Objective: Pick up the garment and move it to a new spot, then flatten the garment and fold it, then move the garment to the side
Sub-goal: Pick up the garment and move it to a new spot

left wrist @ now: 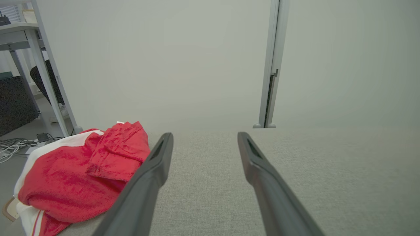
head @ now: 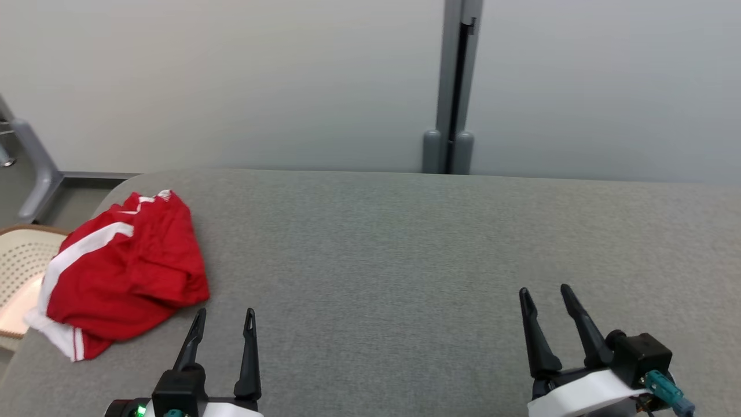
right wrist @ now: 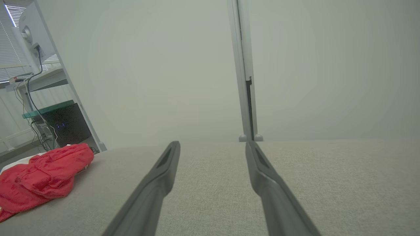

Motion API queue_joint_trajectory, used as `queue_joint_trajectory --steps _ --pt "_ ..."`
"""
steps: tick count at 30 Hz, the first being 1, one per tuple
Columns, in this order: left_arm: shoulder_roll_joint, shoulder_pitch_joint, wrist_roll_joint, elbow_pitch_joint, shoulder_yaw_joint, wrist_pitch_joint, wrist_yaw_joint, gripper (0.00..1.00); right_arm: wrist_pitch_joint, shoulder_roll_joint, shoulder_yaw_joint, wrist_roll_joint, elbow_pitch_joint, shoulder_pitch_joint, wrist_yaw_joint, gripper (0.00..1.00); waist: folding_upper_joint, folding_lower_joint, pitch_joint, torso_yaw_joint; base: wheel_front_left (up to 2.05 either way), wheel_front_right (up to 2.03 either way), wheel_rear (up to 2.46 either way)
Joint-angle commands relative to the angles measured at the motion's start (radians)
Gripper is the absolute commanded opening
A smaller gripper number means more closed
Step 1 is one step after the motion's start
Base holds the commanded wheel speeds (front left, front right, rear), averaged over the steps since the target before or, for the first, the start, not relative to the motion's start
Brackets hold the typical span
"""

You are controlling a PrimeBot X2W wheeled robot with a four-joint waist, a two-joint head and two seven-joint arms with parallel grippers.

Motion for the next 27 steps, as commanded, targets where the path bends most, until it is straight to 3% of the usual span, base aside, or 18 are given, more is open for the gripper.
queue_joint_trajectory --steps 1,14,27 --pt "0.004 0.012 0.007 0.001 0.009 0.0 0.001 1.0 -0.002 -0.001 0.013 0.009 0.001 0.013 0.0 1.0 -0.0001 0.0 -0.007 0.07 0.0 0.0 0.0" --pt "0.004 0.037 0.013 -0.003 0.085 0.0 -0.018 1.0 -0.002 -0.002 0.09 0.047 0.008 0.02 0.0 1.0 -0.0001 0.0 -0.024 0.301 0.0 0.0 0.0" --pt "0.004 0.044 0.007 -0.023 0.111 0.0 -0.006 1.0 -0.002 -0.002 0.139 0.061 0.055 -0.02 0.0 1.0 -0.0001 0.0 -0.007 0.323 0.0 0.0 0.0"
